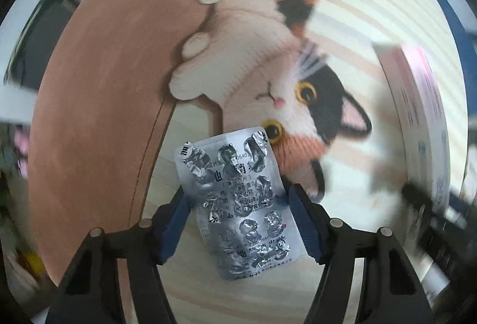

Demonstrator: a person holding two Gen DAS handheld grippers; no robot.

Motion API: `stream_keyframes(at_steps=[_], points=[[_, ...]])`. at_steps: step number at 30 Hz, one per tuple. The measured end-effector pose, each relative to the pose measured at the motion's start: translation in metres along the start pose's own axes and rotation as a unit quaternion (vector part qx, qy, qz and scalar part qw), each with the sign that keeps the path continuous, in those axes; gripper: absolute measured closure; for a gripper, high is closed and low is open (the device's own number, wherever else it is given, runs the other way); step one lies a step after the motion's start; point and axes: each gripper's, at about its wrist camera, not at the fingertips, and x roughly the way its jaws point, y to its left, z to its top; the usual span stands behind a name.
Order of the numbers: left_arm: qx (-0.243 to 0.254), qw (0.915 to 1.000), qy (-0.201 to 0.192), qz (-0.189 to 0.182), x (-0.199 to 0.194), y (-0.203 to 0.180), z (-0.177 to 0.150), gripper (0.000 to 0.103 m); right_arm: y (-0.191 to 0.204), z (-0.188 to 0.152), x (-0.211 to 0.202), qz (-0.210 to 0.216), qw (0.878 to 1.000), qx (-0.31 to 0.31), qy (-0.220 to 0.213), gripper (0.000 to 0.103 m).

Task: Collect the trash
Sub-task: 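Grasp the silver blister pack with the left tool while the right tool grasps the toothpaste box, then lift the blister pack and toothpaste box off the table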

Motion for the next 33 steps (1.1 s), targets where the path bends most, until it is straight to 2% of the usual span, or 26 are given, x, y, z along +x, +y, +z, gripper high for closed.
stream_keyframes(at_steps=[3, 7, 9, 13, 15, 17, 19, 25, 29, 33], points=[[0.028, 0.9996, -0.003, 0.002, -0.001, 0.006, -0.009, 0.039, -0.004, -0.013, -0.001, 0.014, 1.000, 0.022, 0.009, 0.046], [0.009, 0.9995, 0.005, -0.029, 0.003, 0.023, -0.010, 0.037, -0.008, -0.034, 0.001, 0.043, 0.997, 0.049, 0.040, 0.045], [0.016, 0.9996, 0.004, -0.024, 0.003, 0.026, -0.009, 0.037, -0.006, -0.037, 0.002, 0.053, 0.996, 0.050, 0.048, 0.039], [0.009, 0.9997, 0.006, -0.023, 0.003, 0.028, -0.008, 0.038, 0.008, -0.034, 0.006, 0.028, 0.998, 0.039, 0.044, 0.034], [0.008, 0.9997, 0.005, -0.022, 0.001, 0.029, -0.009, 0.039, 0.014, -0.037, 0.007, 0.009, 0.999, 0.032, 0.033, 0.034], [0.006, 0.9997, 0.005, -0.022, 0.001, 0.015, -0.013, 0.039, 0.027, -0.045, 0.005, -0.004, 0.999, 0.027, 0.020, 0.037], [0.008, 0.9997, 0.005, -0.021, 0.002, 0.007, -0.018, 0.039, 0.031, -0.057, 0.002, 0.000, 1.000, 0.028, 0.000, 0.050], [0.021, 0.9997, -0.008, -0.011, -0.004, 0.002, -0.029, 0.039, 0.022, -0.066, -0.005, 0.024, 0.998, 0.051, -0.015, 0.051], [0.025, 0.9996, -0.011, -0.009, -0.012, 0.001, -0.038, 0.039, 0.000, -0.083, -0.010, 0.046, 0.996, 0.067, -0.033, 0.051], [0.027, 0.9993, -0.017, -0.020, -0.024, 0.003, -0.048, 0.039, -0.008, -0.091, -0.024, 0.067, 0.994, 0.076, -0.051, 0.051]])
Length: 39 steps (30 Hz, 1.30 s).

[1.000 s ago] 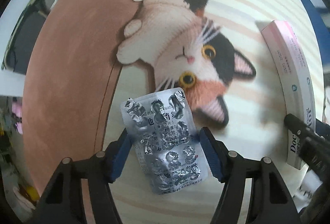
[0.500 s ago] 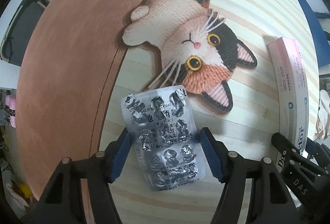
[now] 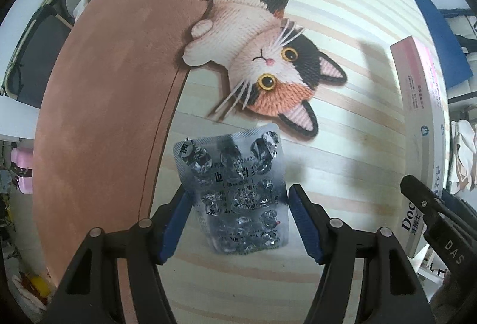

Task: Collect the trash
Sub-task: 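Lift the blister pack and toothpaste box off the table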

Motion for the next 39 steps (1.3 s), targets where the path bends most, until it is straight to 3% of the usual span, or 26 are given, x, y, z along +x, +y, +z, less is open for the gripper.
stream_keyframes(at_steps=[8, 11, 14, 15, 21, 23, 24, 28, 29, 30, 31, 39], points=[[-0.015, 0.9991, -0.005, -0.039, -0.019, 0.016, -0.029, 0.039, 0.002, -0.029, -0.042, 0.020, 1.000, 0.004, -0.010, 0.051], [-0.039, 0.9977, 0.015, -0.054, -0.008, 0.029, -0.043, 0.039, 0.005, -0.038, -0.040, 0.015, 1.000, 0.005, -0.008, 0.052], [-0.056, 0.9947, 0.061, -0.061, 0.019, 0.035, -0.051, 0.040, 0.000, -0.047, -0.031, 0.006, 1.000, 0.016, 0.004, 0.052], [-0.059, 0.9936, 0.073, -0.063, 0.025, 0.034, -0.053, 0.036, -0.002, -0.050, -0.027, -0.001, 1.000, 0.021, 0.009, 0.051], [-0.017, 0.9975, 0.068, -0.011, 0.040, 0.013, -0.071, 0.035, -0.012, -0.053, 0.001, -0.039, 0.997, 0.029, 0.059, 0.050], [-0.012, 0.9979, 0.063, -0.002, 0.044, 0.007, -0.077, 0.037, -0.012, -0.051, 0.004, -0.035, 0.997, 0.029, 0.064, 0.044], [-0.010, 0.9981, 0.060, 0.002, 0.046, 0.005, -0.080, 0.037, -0.010, -0.049, 0.003, -0.037, 0.997, 0.026, 0.063, 0.034], [-0.014, 0.9982, 0.058, 0.002, 0.055, 0.000, -0.085, 0.039, -0.003, -0.039, 0.010, -0.054, 0.997, 0.011, 0.060, 0.031], [-0.014, 0.9982, 0.058, 0.002, 0.056, 0.001, -0.086, 0.039, 0.000, -0.038, 0.008, -0.062, 0.997, 0.005, 0.050, 0.036], [-0.015, 0.9983, 0.056, 0.000, 0.057, 0.001, -0.088, 0.039, 0.007, -0.036, 0.006, -0.082, 0.996, -0.016, 0.036, 0.051], [-0.015, 0.9984, 0.055, -0.002, 0.056, 0.001, -0.088, 0.039, 0.010, -0.035, 0.005, -0.074, 0.997, -0.023, 0.032, 0.054], [-0.005, 0.9995, 0.018, -0.026, 0.036, 0.029, -0.100, 0.039, 0.008, -0.045, -0.027, -0.027, 1.000, -0.006, 0.000, 0.054]])
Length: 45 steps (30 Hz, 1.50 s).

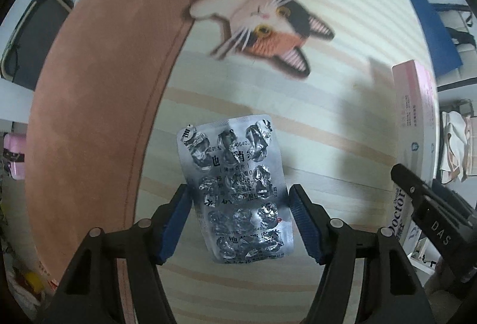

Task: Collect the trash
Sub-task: 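Lift the blister pack and toothpaste box off the table, then lower the blister pack and toothpaste box into the bin and release both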

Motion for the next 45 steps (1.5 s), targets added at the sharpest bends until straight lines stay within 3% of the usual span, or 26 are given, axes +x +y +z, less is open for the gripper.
stream_keyframes(at_steps=[8, 12, 14, 16, 19, 26, 31, 36, 39, 42, 45], points=[[0.035, 0.9975, -0.061, -0.010, -0.054, 0.015, -0.052, 0.039, 0.005, -0.031, -0.052, 0.019, 0.999, 0.010, -0.047, 0.054], [0.050, 0.9946, -0.087, -0.024, -0.095, 0.017, -0.064, 0.039, 0.011, -0.066, -0.079, 0.023, 0.997, 0.022, -0.063, 0.054], [0.056, 0.9934, -0.096, -0.030, -0.129, 0.012, -0.053, 0.039, 0.019, -0.085, -0.091, 0.024, 0.997, 0.024, -0.071, 0.054], [0.063, 0.9915, -0.106, -0.039, -0.157, 0.009, -0.060, 0.039, 0.028, -0.109, -0.104, 0.024, 0.996, 0.028, -0.081, 0.054], [0.082, 0.9876, -0.122, -0.054, -0.173, 0.025, -0.094, 0.039, 0.047, -0.156, -0.124, 0.028, 0.994, 0.038, -0.096, 0.054], [0.132, 0.9791, -0.119, -0.099, -0.182, 0.082, -0.193, 0.039, 0.093, -0.305, -0.158, 0.019, 0.988, 0.095, -0.117, 0.054], [0.134, 0.9806, -0.072, -0.124, -0.167, 0.122, -0.261, 0.039, 0.127, -0.411, -0.153, 0.024, 0.990, 0.119, -0.078, 0.054], [0.117, 0.9863, -0.021, -0.114, -0.123, 0.147, -0.305, 0.039, 0.155, -0.494, -0.107, 0.039, 0.992, 0.118, -0.005, 0.054], [0.101, 0.9894, 0.005, -0.104, -0.086, 0.157, -0.324, 0.039, 0.161, -0.529, -0.061, 0.053, 0.991, 0.116, 0.036, 0.054], [0.088, 0.9915, 0.035, -0.089, -0.025, 0.163, -0.339, 0.039, 0.162, -0.557, -0.002, 0.063, 0.989, 0.117, 0.071, 0.054], [0.079, 0.9926, 0.060, -0.070, 0.041, 0.163, -0.345, 0.039, 0.156, -0.581, 0.081, 0.077, 0.984, 0.123, 0.104, 0.054]])
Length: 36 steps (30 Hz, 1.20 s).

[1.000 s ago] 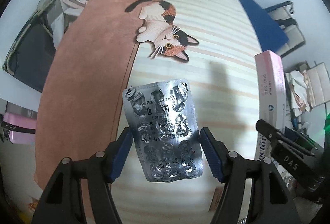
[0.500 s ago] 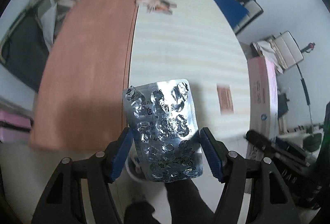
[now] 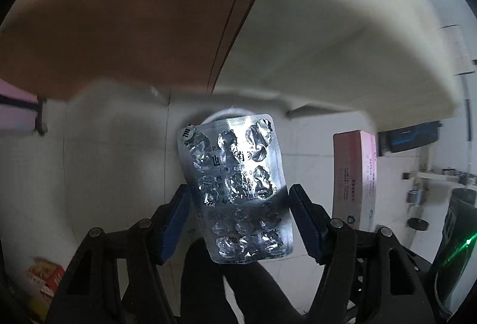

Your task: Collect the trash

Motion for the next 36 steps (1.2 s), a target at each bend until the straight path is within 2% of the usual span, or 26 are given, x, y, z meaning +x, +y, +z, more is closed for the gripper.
stream_keyframes(at_steps=[2, 6, 9, 11, 13, 14, 15, 16, 18, 20, 29, 36], points=[[-0.013, 0.9997, 0.019, 0.012, 0.056, 0.008, 0.006, 0.038, -0.014, 0.004, 0.049, 0.003, 1.000, 0.006, 0.011, 0.054], [-0.023, 0.9978, 0.061, 0.010, 0.157, 0.022, 0.018, 0.038, -0.048, 0.024, 0.156, -0.006, 0.999, 0.021, 0.037, 0.054], [-0.023, 0.9965, 0.079, 0.012, 0.216, 0.029, 0.028, 0.035, -0.064, 0.039, 0.211, -0.012, 0.998, 0.025, 0.052, 0.054], [-0.023, 0.9964, 0.080, 0.017, 0.238, 0.034, 0.029, 0.011, -0.072, 0.047, 0.244, -0.011, 0.998, 0.029, 0.058, 0.054], [-0.017, 0.9967, 0.073, 0.032, 0.253, 0.041, 0.028, 0.002, -0.076, 0.052, 0.265, -0.010, 0.998, 0.029, 0.062, 0.052], [-0.013, 0.9966, 0.072, 0.038, 0.257, 0.044, 0.027, 0.001, -0.074, 0.054, 0.275, -0.011, 0.998, 0.023, 0.066, 0.049], [-0.009, 0.9964, 0.072, 0.044, 0.260, 0.048, 0.026, 0.001, -0.073, 0.056, 0.281, -0.013, 0.998, 0.018, 0.067, 0.034], [-0.007, 0.9964, 0.070, 0.048, 0.262, 0.050, 0.026, 0.000, -0.074, 0.051, 0.285, -0.018, 0.998, 0.014, 0.063, 0.013], [-0.004, 0.9963, 0.064, 0.057, 0.263, 0.057, 0.019, 0.000, -0.068, 0.051, 0.286, -0.031, 0.998, 0.007, 0.055, 0.003], [0.000, 0.9967, 0.053, 0.062, 0.257, 0.059, 0.011, 0.000, -0.069, 0.047, 0.280, -0.043, 0.998, 0.004, 0.045, 0.000], [0.013, 0.9943, 0.018, 0.105, 0.210, 0.059, -0.012, 0.000, -0.068, 0.055, 0.211, -0.086, 0.996, 0.009, 0.014, 0.000], [0.005, 0.9945, 0.003, 0.105, 0.131, 0.052, -0.029, 0.000, -0.058, 0.040, 0.119, -0.090, 0.996, 0.000, -0.005, 0.000]])
